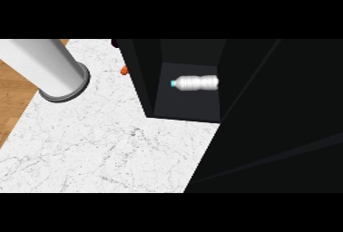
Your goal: Pick up the bottled water, place it into the cabinet and close the cabinet
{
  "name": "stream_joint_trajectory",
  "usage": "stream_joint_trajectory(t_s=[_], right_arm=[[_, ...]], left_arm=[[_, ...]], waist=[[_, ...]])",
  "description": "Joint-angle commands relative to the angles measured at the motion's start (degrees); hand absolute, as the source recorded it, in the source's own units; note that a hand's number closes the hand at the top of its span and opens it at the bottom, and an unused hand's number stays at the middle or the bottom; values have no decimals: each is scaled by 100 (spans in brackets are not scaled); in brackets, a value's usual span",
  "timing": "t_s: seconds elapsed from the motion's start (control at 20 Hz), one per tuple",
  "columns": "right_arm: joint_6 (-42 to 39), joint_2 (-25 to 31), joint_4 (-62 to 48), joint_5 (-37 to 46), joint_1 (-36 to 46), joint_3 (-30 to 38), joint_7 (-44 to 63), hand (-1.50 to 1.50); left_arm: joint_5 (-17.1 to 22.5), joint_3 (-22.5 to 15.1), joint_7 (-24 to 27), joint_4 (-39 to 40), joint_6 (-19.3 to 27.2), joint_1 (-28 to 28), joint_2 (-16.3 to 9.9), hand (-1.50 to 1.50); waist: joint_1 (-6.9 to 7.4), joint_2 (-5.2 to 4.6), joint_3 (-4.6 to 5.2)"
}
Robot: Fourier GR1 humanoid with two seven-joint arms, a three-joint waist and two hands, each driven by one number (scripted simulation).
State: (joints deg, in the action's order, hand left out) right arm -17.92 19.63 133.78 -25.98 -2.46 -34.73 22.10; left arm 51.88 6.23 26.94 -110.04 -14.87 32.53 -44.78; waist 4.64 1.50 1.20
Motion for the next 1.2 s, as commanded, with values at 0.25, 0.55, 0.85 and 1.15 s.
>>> stream_joint_trajectory(t_s=[0.25,0.55,0.85,1.15], right_arm=[[1190,-1550,-338,672,1146,-575,819,150],[797,-1722,-841,-113,1787,-785,1700,150],[441,-1911,-1530,-1050,2927,-295,1788,150],[1282,-1944,-2952,-1932,4219,547,1959,150]], left_arm=[[234,392,87,154,-531,213,-182,-150],[284,546,175,235,-837,318,-199,-150],[370,709,206,493,-1116,413,-201,-150],[493,1151,322,714,-1565,758,-176,-150]], waist=[[140,-97,-26],[314,-167,-38],[245,-187,-63],[47,-166,-95]])
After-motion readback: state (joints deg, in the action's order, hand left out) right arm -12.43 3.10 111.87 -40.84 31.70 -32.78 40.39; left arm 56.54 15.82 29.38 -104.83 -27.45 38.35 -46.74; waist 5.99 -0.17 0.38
